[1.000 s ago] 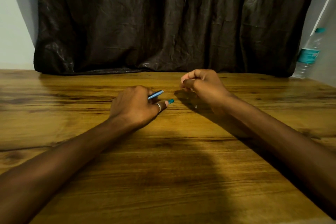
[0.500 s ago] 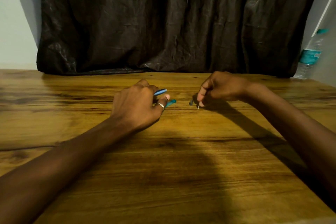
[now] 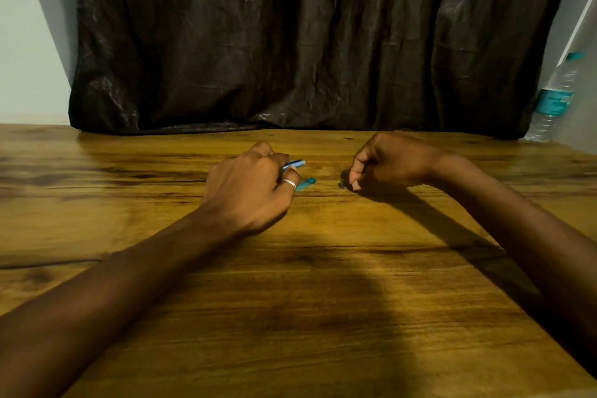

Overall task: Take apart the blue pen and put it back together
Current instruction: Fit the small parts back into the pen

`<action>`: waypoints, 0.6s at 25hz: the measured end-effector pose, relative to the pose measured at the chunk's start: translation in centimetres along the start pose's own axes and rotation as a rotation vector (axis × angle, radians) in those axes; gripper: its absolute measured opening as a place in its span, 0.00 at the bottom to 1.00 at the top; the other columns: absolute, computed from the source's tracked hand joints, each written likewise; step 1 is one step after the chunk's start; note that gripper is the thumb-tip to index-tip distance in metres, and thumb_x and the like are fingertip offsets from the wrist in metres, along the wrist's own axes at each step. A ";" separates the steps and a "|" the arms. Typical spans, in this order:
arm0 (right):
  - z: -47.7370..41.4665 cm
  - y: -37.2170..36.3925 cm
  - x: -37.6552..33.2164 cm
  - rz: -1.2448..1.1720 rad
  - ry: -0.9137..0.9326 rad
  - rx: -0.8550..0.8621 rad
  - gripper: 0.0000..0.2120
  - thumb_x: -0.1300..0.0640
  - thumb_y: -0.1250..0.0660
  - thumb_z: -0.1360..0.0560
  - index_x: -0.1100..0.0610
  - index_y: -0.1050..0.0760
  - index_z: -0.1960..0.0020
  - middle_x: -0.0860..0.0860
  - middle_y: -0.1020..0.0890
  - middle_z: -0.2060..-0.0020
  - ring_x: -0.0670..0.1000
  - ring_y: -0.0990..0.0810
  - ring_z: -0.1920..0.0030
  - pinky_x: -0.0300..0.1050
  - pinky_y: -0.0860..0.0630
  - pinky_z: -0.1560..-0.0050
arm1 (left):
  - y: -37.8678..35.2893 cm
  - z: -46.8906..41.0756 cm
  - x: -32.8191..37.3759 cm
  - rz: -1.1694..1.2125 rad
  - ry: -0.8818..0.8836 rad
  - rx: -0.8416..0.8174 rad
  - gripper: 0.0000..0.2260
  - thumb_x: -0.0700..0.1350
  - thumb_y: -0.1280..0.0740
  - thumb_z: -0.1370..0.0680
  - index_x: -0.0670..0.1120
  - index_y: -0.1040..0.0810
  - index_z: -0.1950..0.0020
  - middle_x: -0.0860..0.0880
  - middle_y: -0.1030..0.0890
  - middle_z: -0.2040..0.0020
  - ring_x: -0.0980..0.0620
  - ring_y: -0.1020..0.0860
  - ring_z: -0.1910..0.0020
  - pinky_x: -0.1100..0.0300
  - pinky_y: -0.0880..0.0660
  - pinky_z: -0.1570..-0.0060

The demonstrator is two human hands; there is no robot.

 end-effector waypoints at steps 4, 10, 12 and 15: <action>-0.2 0.5 -0.2 -0.187 0.013 0.119 0.05 0.60 0.28 0.25 0.54 0.15 0.52 0.44 0.15 0.59 0.37 0.21 0.59 0.31 0.28 0.57 | 0.1 0.0 0.1 0.173 -0.017 0.010 0.18 0.53 0.43 0.16 0.55 0.26 0.27 0.53 0.21 0.39 0.53 0.24 0.46 0.54 0.25 0.52; 0.4 0.2 -2.5 -0.817 0.082 0.264 0.07 0.68 0.30 0.25 0.65 0.20 0.48 0.49 0.19 0.65 0.34 0.23 0.69 0.24 0.32 0.69 | -1.5 -0.8 -0.8 0.996 0.150 -0.122 0.15 0.44 0.39 0.15 0.61 0.21 0.36 0.51 0.20 0.56 0.59 0.23 0.58 0.61 0.28 0.54; 0.4 -0.3 -3.0 -0.853 0.115 0.269 0.07 0.67 0.31 0.25 0.64 0.20 0.47 0.50 0.19 0.64 0.35 0.24 0.69 0.25 0.32 0.68 | -1.7 -1.0 -0.9 1.063 0.154 -0.162 0.14 0.43 0.39 0.16 0.60 0.19 0.38 0.50 0.21 0.58 0.62 0.25 0.63 0.64 0.29 0.59; 0.2 -0.9 -3.2 -0.831 0.149 0.291 0.07 0.65 0.30 0.24 0.64 0.19 0.47 0.50 0.18 0.61 0.36 0.25 0.66 0.26 0.31 0.66 | -1.5 -0.8 -0.5 1.094 0.156 -0.194 0.14 0.41 0.40 0.15 0.57 0.20 0.37 0.46 0.22 0.57 0.63 0.30 0.75 0.70 0.35 0.73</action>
Point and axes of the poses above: each hand's wrist, its own z-axis away from the middle knuckle, its own y-axis out of the back of the hand, x = y × z, the point moved 4 cm from there along -z, towards the middle knuckle
